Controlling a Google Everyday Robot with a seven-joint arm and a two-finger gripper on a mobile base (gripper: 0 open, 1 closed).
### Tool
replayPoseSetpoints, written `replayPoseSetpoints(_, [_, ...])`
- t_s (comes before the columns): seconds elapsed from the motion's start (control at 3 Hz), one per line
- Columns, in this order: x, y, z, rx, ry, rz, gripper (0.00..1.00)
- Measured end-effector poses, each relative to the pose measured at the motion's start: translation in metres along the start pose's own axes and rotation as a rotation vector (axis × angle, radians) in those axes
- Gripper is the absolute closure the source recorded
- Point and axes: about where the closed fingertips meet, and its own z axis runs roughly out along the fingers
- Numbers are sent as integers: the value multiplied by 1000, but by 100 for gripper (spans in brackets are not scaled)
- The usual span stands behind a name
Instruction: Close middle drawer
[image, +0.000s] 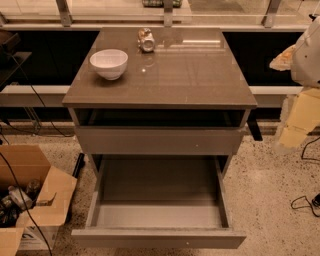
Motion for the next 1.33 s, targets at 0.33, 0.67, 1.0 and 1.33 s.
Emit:
replayPoseSetpoints(0.33, [0, 0, 0, 0, 0, 0, 0])
replayPoseSetpoints(0.67, [-1, 0, -1, 6, -2, -1, 7])
replayPoseSetpoints(1.0, [4, 8, 12, -11, -25, 3, 30])
replayPoseSetpoints(1.33, [20, 26, 48, -57, -66, 14, 54])
